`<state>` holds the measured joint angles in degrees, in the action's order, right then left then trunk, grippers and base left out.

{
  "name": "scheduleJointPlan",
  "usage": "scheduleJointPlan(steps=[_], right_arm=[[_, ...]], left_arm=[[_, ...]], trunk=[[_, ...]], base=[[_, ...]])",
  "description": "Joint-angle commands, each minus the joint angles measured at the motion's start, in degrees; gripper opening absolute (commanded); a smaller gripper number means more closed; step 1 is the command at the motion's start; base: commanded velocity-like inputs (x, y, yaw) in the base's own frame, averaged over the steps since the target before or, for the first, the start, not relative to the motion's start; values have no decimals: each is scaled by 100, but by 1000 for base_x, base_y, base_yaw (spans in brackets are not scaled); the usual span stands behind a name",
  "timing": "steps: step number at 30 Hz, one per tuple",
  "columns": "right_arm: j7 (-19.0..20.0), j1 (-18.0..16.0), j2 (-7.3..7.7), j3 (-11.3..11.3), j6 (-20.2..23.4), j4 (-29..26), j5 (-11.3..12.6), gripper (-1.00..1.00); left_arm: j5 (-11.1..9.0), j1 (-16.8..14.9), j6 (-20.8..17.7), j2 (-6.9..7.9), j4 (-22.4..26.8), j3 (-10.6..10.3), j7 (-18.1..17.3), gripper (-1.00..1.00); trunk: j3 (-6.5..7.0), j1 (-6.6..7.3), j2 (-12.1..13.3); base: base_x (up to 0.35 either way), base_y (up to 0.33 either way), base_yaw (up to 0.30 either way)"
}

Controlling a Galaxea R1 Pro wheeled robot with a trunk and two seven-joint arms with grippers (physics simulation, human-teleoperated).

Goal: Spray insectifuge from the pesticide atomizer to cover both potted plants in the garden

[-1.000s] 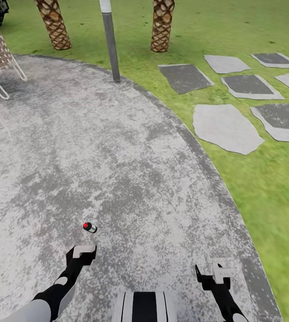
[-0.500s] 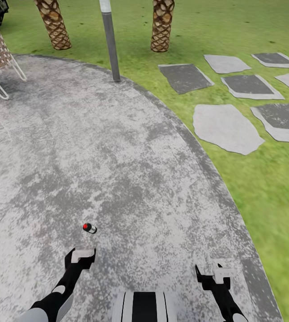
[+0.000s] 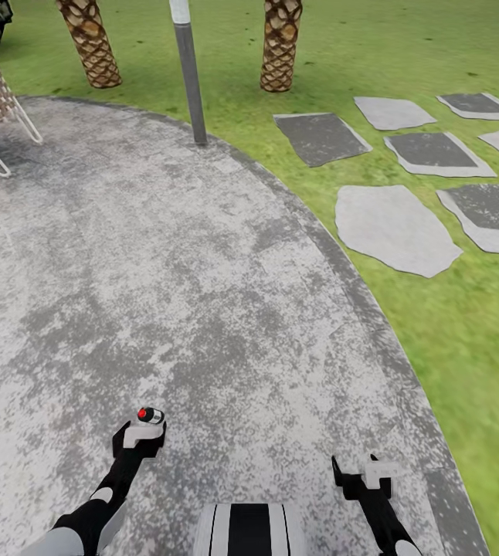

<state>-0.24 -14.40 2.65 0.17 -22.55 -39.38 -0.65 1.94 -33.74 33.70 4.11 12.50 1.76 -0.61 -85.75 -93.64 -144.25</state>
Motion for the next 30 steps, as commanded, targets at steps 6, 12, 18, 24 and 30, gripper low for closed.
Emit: scheduleJointPlan(steps=[6,12,18,24,30], right_arm=[[-10,4,-53,-7,-13,131,8,100],[-11,4,-58,-8,-21,325,21,100],[-16,7,-62,-8,-22,518,21,100],[-20,6,-62,-8,-22,712,21,100],[-20,7,-62,-8,-22,870,21,100]], left_arm=[[13,118,14,26,149,19,-3,100],[9,165,14,28,157,17,-1,100],[1,166,14,21,151,17,-1,100],[11,196,16,10,138,17,-4,100],[32,272,19,2,123,17,20,100]], trunk=[[-3,1,-1],[-3,1,-1],[-3,1,-1],[-3,1,-1],[-3,1,-1]], base=[[0,0,0],[0,0,0],[0,0,0],[0,0,0],[0,-12,36]])
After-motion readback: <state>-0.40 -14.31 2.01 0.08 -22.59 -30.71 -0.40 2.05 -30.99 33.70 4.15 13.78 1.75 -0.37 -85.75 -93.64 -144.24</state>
